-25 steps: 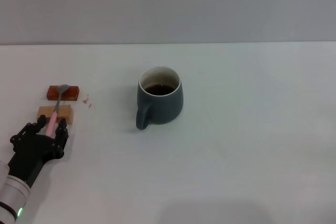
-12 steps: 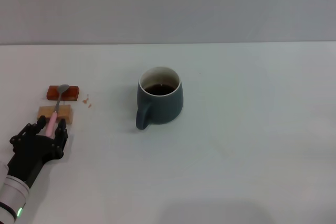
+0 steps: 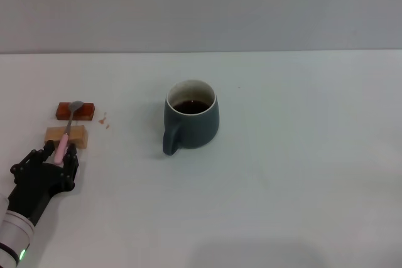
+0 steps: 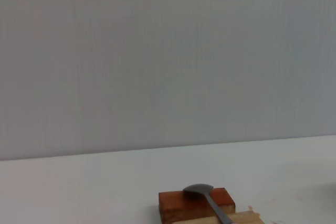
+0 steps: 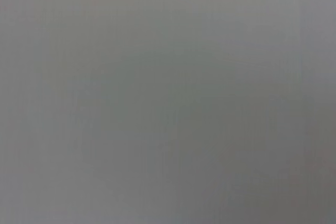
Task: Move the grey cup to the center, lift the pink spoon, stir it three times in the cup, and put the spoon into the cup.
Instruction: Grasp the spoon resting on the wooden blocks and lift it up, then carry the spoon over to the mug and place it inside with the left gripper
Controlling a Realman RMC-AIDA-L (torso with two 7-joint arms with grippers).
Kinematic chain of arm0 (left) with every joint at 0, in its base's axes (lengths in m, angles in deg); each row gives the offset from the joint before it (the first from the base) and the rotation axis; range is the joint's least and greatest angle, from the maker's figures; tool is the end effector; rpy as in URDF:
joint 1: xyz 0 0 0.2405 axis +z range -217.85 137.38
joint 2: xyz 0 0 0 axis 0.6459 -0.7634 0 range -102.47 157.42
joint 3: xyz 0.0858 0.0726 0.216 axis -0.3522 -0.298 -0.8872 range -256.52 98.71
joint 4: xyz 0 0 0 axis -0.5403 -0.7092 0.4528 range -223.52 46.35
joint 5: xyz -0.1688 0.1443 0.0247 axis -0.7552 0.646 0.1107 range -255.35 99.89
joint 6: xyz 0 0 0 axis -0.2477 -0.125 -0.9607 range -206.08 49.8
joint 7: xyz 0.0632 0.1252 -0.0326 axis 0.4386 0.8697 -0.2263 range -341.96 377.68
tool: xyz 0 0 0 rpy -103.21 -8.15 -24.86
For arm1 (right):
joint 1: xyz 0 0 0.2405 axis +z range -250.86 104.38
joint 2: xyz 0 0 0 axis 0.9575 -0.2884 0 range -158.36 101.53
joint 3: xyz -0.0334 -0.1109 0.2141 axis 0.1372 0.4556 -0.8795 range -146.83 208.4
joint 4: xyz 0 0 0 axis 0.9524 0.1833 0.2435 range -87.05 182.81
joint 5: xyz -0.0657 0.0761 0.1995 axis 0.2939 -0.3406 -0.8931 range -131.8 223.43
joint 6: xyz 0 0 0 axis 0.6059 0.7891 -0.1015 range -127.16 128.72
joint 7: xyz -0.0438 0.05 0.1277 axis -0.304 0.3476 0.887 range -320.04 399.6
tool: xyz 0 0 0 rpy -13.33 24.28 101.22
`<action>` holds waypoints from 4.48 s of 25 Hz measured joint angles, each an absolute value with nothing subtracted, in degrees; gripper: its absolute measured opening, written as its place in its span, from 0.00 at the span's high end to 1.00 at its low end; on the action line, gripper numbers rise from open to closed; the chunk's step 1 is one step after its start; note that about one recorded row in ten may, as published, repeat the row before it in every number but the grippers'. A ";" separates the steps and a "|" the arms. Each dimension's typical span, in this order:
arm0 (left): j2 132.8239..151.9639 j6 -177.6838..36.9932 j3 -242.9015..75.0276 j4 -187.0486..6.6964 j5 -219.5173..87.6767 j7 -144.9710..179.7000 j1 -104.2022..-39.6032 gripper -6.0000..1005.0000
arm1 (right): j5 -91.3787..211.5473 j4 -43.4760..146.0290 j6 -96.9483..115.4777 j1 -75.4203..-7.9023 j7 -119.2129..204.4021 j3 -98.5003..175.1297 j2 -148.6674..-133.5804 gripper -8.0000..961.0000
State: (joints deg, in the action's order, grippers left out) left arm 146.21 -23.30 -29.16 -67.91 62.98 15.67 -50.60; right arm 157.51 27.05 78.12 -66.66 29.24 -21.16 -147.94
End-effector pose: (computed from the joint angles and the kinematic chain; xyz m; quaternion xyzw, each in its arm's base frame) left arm -0.3620 0.2653 -0.0586 -0.7336 -0.2995 -0.2032 0.5752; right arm 0.3869 0.2360 0.0269 -0.5025 0.2591 0.2215 0.7945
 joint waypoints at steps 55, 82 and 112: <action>138.09 -118.07 -8.10 23.98 84.32 54.91 -41.24 0.82 | 157.43 26.31 78.22 -68.12 31.51 -21.14 -147.76 0.99; 145.28 -144.37 4.54 19.63 72.42 75.92 -53.71 0.82 | 157.43 26.01 79.61 -69.70 32.24 -21.10 -147.94 0.99; 145.66 -139.23 3.76 3.11 68.53 78.67 -62.84 0.82 | 157.43 26.24 80.32 -70.86 32.85 -20.63 -147.94 0.99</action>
